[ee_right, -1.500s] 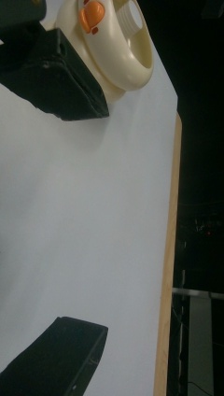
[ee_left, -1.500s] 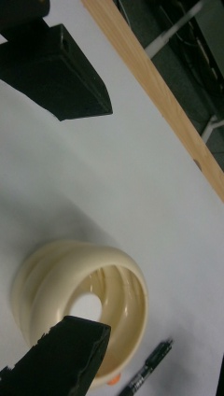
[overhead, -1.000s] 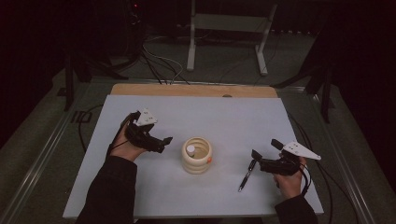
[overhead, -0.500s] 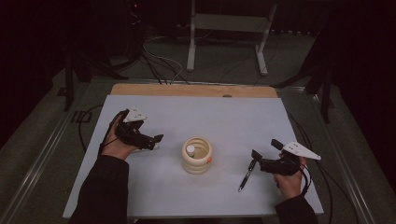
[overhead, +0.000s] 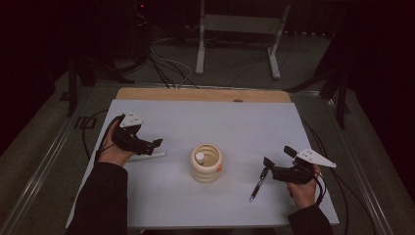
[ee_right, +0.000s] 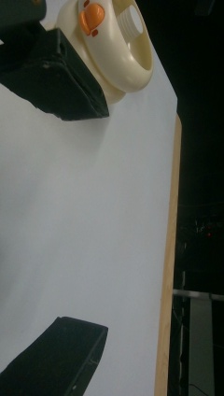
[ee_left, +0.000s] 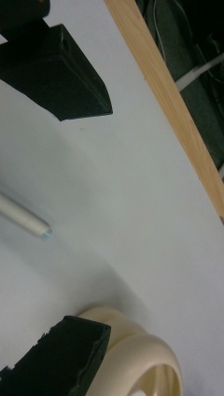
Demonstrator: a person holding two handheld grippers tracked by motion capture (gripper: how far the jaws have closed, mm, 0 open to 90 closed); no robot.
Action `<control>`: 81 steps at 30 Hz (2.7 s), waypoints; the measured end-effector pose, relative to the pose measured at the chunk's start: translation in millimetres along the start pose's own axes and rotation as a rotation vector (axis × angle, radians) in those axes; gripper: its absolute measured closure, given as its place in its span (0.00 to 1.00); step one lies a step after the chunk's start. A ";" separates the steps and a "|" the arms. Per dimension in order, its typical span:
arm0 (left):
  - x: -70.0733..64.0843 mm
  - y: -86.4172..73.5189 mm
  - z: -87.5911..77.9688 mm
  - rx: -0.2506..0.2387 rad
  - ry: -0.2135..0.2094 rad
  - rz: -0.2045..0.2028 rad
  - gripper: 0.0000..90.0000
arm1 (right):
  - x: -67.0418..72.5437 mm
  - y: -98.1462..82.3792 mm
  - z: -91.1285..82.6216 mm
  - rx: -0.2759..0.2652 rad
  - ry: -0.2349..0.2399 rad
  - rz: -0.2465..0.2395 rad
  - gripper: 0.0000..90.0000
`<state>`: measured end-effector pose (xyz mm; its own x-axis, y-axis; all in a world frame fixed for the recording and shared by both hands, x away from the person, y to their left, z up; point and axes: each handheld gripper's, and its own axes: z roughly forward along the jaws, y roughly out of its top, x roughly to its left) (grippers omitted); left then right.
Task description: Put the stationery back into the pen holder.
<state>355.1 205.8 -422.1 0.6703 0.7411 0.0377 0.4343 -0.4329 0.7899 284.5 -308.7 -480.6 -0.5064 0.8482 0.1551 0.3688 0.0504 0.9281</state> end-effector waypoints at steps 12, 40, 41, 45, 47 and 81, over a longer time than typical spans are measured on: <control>11.2 -9.0 7.0 0.085 0.007 0.000 0.00 | 0.2 -0.1 0.3 0.001 0.000 0.000 0.00; 18.7 -32.0 36.9 0.262 0.011 0.011 0.05 | 0.7 -0.1 0.5 0.002 0.001 -0.001 0.00; 18.9 -33.3 37.8 0.267 0.008 0.012 0.06 | 0.7 -0.1 0.4 0.002 0.001 -0.001 0.00; 19.7 -38.9 40.3 0.299 0.003 0.019 0.07 | 0.3 -0.1 0.3 0.001 0.001 -0.001 0.00; 19.9 -42.0 41.4 0.320 0.002 0.020 0.10 | 0.4 -0.2 0.5 0.002 0.001 -0.001 0.00; 12.1 -43.8 53.4 0.489 -0.108 0.088 0.88 | 0.7 -0.5 1.2 0.008 0.008 -0.002 0.00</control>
<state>376.3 206.4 -488.9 0.7639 0.6453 0.0072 0.5874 -0.6998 0.4065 284.9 -307.6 -481.3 -0.5133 0.8440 0.1556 0.3742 0.0569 0.9256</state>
